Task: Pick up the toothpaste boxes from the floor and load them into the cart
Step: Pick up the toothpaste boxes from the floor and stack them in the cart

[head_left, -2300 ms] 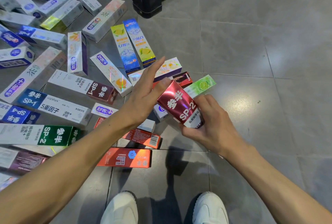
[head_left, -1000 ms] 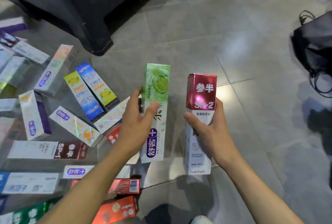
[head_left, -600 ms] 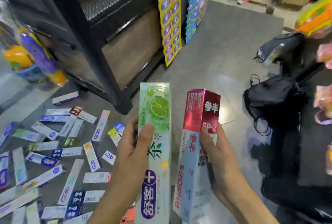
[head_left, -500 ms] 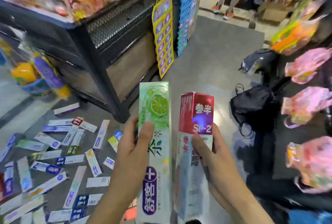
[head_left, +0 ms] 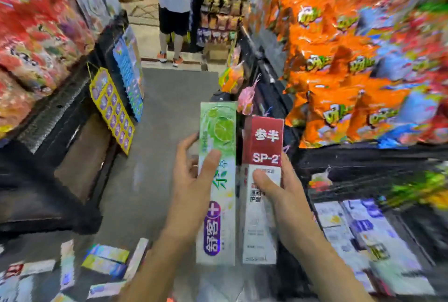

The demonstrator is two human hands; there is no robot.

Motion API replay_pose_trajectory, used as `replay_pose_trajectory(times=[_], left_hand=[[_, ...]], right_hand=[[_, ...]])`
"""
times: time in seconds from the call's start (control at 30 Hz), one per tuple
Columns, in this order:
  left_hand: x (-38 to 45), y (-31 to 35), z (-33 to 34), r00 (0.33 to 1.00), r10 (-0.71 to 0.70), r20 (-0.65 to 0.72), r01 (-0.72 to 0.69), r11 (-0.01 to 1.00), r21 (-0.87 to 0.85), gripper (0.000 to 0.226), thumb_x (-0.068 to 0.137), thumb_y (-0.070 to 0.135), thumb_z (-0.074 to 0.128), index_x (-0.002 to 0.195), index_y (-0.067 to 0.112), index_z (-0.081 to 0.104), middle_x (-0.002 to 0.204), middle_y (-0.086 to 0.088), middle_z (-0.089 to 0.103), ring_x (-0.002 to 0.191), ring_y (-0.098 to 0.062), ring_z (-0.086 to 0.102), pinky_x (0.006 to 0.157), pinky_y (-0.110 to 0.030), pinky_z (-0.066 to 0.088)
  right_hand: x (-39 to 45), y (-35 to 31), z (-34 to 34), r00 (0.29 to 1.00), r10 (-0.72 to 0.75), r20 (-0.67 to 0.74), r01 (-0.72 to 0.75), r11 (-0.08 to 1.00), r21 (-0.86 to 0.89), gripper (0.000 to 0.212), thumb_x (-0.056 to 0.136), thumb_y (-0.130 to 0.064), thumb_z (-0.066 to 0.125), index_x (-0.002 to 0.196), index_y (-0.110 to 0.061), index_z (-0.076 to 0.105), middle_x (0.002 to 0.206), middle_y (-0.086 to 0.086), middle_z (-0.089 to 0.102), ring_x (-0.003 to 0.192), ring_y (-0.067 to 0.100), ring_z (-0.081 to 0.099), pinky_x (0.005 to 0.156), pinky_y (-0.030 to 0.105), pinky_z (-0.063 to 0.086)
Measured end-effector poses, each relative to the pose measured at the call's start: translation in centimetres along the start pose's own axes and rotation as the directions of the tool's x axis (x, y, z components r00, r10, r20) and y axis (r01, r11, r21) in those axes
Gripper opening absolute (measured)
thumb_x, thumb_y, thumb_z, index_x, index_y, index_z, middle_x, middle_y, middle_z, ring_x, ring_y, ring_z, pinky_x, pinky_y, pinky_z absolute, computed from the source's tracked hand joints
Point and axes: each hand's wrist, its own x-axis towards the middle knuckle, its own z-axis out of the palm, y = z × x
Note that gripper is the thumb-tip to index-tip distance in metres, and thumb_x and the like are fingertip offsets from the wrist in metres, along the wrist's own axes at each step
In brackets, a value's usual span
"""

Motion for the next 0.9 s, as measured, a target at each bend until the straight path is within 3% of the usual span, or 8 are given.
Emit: replay_pose_trajectory(times=[0.1, 0.23, 0.33, 0.47, 0.63, 0.8, 0.9], left_hand=[[-2.5, 0.3, 4.8, 0.987, -0.025, 0.159, 0.026, 1.0, -0.007, 0.037, 0.088, 0.037, 0.072, 0.122, 0.037, 0.056, 0.102, -0.001, 0.077, 0.088, -0.018, 0.075, 0.069, -0.028, 0.057], [-6.5, -0.7, 12.4, 0.939, -0.073, 0.336, 0.07, 0.997, 0.023, 0.042, 0.086, 0.035, 0.068, 0.126, 0.032, 0.055, 0.103, -0.002, 0.076, 0.091, -0.021, 0.075, 0.078, -0.042, 0.06], [-10.7, -1.9, 19.1, 0.888, -0.072, 0.455, 0.055, 0.997, 0.05, 0.03, 0.093, 0.029, 0.066, 0.118, 0.041, 0.056, 0.1, 0.004, 0.076, 0.088, -0.015, 0.075, 0.073, -0.035, 0.059], [-17.3, -3.2, 28.1, 0.811, -0.064, 0.581, 0.034, 0.997, 0.063, 0.031, 0.096, 0.026, 0.064, 0.125, 0.031, 0.055, 0.091, 0.01, 0.076, 0.078, -0.006, 0.073, 0.062, -0.02, 0.055], [-23.5, -5.4, 36.8, 0.768, -0.114, 0.631, 0.09, 0.993, 0.071, 0.028, 0.098, 0.028, 0.062, 0.123, 0.034, 0.054, 0.093, 0.0, 0.075, 0.079, -0.012, 0.073, 0.066, -0.028, 0.056], [-26.3, -7.9, 41.8, 0.734, -0.227, 0.64, 0.228, 0.97, 0.082, 0.021, 0.103, 0.025, 0.053, 0.124, 0.023, 0.053, 0.081, 0.008, 0.074, 0.069, -0.007, 0.07, 0.058, -0.022, 0.055], [-26.4, -9.7, 44.0, 0.74, -0.268, 0.617, 0.248, 0.961, 0.12, 0.017, 0.103, 0.025, 0.052, 0.121, 0.027, 0.054, 0.078, 0.011, 0.074, 0.068, -0.005, 0.069, 0.058, -0.022, 0.054]], right_hand=[[-3.9, -1.9, -3.8, 0.989, -0.063, -0.136, 0.065, 0.998, 0.01, 0.057, 0.086, -0.002, 0.06, 0.139, -0.019, 0.052, 0.117, 0.005, 0.074, 0.101, 0.019, 0.071, 0.077, 0.027, 0.058], [-8.9, -3.7, -10.4, 0.935, -0.143, -0.326, 0.133, 0.99, -0.052, 0.066, 0.084, -0.011, 0.074, 0.144, -0.025, 0.049, 0.129, 0.008, 0.068, 0.119, 0.03, 0.065, 0.099, 0.044, 0.054], [-13.3, -6.0, -16.4, 0.874, -0.174, -0.453, 0.16, 0.985, -0.071, 0.06, 0.09, -0.01, 0.069, 0.144, -0.026, 0.048, 0.128, 0.008, 0.068, 0.117, 0.031, 0.066, 0.098, 0.049, 0.055], [-19.5, -8.9, -25.4, 0.808, -0.207, -0.552, 0.176, 0.978, -0.109, 0.057, 0.095, -0.002, 0.061, 0.145, -0.025, 0.046, 0.126, 0.007, 0.069, 0.115, 0.031, 0.067, 0.095, 0.046, 0.056], [-25.1, -10.7, -35.3, 0.726, -0.194, -0.659, 0.139, 0.981, -0.137, 0.06, 0.085, -0.018, 0.068, 0.141, -0.029, 0.051, 0.125, 0.003, 0.07, 0.113, 0.027, 0.068, 0.1, 0.051, 0.053], [-28.1, -11.3, -42.2, 0.688, -0.145, -0.711, 0.124, 0.989, -0.082, 0.058, 0.079, -0.021, 0.068, 0.136, -0.029, 0.055, 0.119, 0.006, 0.072, 0.098, 0.022, 0.07, 0.085, 0.043, 0.059], [-28.3, -11.0, -45.3, 0.674, -0.107, -0.731, 0.084, 0.994, -0.068, 0.058, 0.079, -0.023, 0.068, 0.136, -0.03, 0.055, 0.12, 0.008, 0.071, 0.098, 0.024, 0.07, 0.085, 0.044, 0.058]])
